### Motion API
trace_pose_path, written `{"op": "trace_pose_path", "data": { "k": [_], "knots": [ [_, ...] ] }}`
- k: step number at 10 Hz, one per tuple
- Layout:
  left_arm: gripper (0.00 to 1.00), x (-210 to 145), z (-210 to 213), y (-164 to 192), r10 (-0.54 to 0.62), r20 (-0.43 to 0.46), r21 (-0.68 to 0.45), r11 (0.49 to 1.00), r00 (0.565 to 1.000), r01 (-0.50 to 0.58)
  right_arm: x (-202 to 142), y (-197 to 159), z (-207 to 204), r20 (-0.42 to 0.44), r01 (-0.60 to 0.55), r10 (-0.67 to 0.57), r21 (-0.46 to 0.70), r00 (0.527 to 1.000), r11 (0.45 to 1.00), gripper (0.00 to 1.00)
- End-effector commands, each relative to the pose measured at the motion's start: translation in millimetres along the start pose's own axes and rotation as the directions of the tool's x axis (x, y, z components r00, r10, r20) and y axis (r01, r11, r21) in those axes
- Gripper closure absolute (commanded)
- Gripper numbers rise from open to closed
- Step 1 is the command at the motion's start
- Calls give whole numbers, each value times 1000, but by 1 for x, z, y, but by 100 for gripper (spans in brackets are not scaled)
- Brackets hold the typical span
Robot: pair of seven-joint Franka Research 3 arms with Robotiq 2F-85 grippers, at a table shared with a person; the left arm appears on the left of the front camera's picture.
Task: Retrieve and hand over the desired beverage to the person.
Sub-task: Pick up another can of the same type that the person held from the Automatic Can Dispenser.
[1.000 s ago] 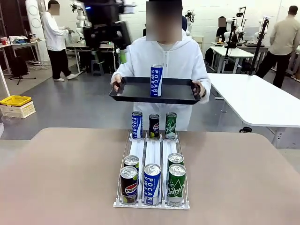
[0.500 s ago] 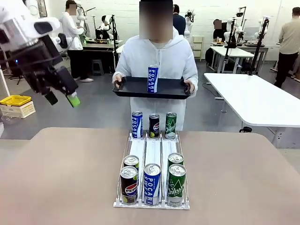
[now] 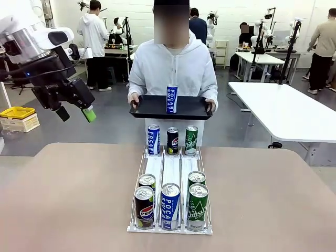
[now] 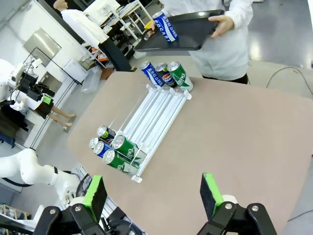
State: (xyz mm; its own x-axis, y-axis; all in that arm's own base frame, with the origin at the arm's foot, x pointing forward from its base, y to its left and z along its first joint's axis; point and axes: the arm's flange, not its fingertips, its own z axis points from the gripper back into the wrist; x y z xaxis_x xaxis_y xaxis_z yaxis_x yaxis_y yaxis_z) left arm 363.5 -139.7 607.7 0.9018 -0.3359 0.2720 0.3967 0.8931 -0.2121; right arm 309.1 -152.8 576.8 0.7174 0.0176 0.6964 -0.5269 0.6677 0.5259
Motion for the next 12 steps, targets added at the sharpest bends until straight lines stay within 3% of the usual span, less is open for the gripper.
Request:
{"op": "trace_pose_path", "data": {
  "k": [1, 8, 10, 12],
  "knots": [
    [0, -9, 6, -5, -31, 15, 9, 999, 999, 31, 3, -1, -1, 29, -12, 11, 28, 1000, 1000, 0],
    [0, -5, 7, -8, -20, 15, -2, 1000, 1000, 20, 3, -1, -1, 29, -12, 11, 28, 1000, 1000, 0],
    [0, -32, 37, 65, -172, 101, -147, 972, 980, 186, 3, -1, -1, 29, -12, 11, 28, 1000, 1000, 0],
    [0, -72, 63, 129, -153, 307, -296, 922, 939, 248, 3, -1, -1, 29, -12, 11, 28, 1000, 1000, 0]
  ]
}}
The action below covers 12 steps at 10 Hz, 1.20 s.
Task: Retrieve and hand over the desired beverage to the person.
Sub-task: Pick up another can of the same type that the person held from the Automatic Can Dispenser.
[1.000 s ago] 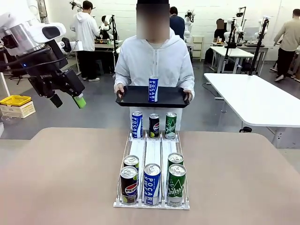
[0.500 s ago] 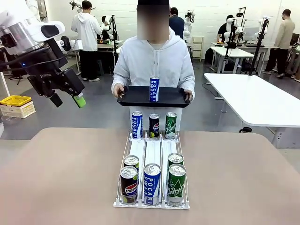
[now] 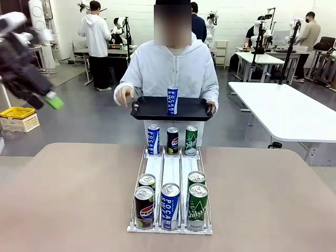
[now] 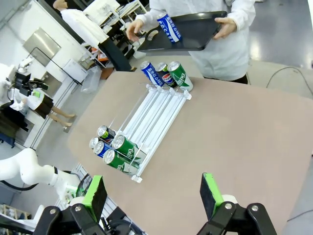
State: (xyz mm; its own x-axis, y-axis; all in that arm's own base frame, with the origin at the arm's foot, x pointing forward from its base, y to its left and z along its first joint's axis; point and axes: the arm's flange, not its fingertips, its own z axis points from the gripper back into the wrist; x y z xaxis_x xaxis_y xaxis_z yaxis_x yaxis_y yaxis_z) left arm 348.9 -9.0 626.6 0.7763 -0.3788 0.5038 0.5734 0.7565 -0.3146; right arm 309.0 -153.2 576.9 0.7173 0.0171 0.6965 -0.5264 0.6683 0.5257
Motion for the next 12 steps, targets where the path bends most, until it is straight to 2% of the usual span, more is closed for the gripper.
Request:
{"op": "trace_pose_path", "data": {
  "k": [1, 3, 6, 7, 12],
  "knots": [
    [0, -28, 36, 55, -89, 190, -200, 971, 978, 128, 3, -1, -1, 28, -12, 11, 28, 1000, 1000, 0],
    [0, -53, 56, 86, -103, 322, -216, 960, 941, 179, 3, -1, -1, 28, -12, 11, 28, 1000, 1000, 0],
    [0, -47, 65, 84, -76, 335, -187, 971, 939, 145, 3, -1, -1, 28, -12, 11, 28, 1000, 1000, 0],
    [0, -63, 68, 96, -87, 348, -190, 968, 933, 161, 3, -1, -1, 28, -12, 11, 28, 1000, 1000, 0],
    [0, -63, 68, 96, -87, 348, -190, 968, 933, 161, 3, -1, -1, 28, -12, 11, 28, 1000, 1000, 0]
  ]
}}
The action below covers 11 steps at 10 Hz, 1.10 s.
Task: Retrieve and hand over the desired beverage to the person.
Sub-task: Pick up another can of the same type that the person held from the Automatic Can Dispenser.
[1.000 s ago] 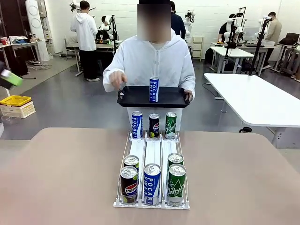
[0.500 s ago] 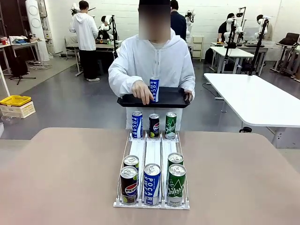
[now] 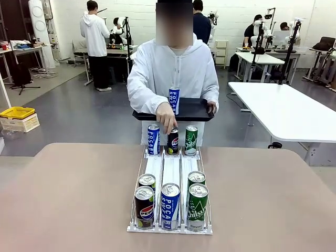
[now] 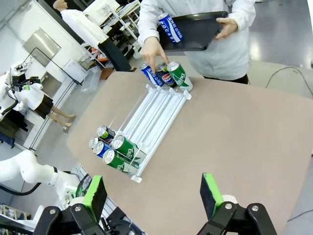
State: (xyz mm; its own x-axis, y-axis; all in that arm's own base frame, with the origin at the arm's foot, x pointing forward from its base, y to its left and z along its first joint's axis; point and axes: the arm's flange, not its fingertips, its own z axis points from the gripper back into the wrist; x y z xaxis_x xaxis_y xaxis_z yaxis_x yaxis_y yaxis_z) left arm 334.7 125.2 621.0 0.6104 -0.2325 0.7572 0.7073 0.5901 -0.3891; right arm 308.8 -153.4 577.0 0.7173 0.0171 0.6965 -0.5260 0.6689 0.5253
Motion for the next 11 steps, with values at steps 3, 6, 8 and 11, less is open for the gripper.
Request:
{"op": "trace_pose_path", "data": {
  "k": [3, 6, 8, 11],
  "knots": [
    [0, 0, -2, 2, -27, 19, -17, 999, 999, 28, 3, -1, -2, 28, -12, 11, 29, 1000, 1000, 0],
    [0, 0, -2, 2, -27, 19, -17, 999, 999, 28, 3, -1, -2, 28, -12, 11, 29, 1000, 1000, 0],
    [0, 0, -2, 2, -27, 19, -17, 999, 999, 28, 3, -1, -2, 28, -12, 11, 29, 1000, 1000, 0],
    [0, 0, -2, 2, -27, 19, -17, 999, 999, 28, 3, -1, -2, 28, -12, 11, 29, 1000, 1000, 0]
  ]
}}
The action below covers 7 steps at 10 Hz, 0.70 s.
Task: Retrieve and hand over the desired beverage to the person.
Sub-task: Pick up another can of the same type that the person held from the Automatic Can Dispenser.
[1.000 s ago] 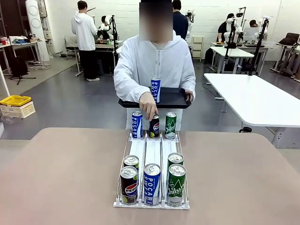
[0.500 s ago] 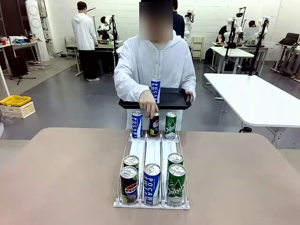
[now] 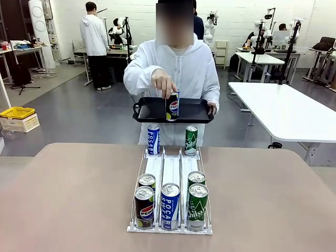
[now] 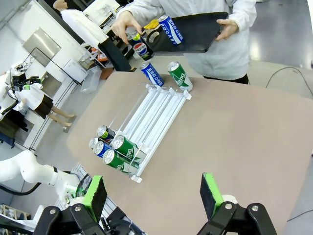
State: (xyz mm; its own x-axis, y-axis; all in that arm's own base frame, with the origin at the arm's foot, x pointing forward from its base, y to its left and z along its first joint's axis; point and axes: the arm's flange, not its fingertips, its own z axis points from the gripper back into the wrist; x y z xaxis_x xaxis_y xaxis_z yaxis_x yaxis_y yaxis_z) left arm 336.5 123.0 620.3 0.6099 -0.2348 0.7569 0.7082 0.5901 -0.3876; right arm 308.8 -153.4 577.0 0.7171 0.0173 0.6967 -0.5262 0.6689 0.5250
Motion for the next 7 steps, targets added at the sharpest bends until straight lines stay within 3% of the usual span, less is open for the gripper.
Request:
{"op": "trace_pose_path", "data": {
  "k": [1, 7],
  "knots": [
    [0, -1, 0, 2, -26, 21, -17, 1000, 999, 26, 3, -1, -2, 28, -12, 11, 29, 1000, 1000, 0],
    [0, -1, 0, 2, -26, 21, -17, 1000, 999, 26, 3, -1, -2, 28, -12, 11, 29, 1000, 1000, 0]
  ]
}}
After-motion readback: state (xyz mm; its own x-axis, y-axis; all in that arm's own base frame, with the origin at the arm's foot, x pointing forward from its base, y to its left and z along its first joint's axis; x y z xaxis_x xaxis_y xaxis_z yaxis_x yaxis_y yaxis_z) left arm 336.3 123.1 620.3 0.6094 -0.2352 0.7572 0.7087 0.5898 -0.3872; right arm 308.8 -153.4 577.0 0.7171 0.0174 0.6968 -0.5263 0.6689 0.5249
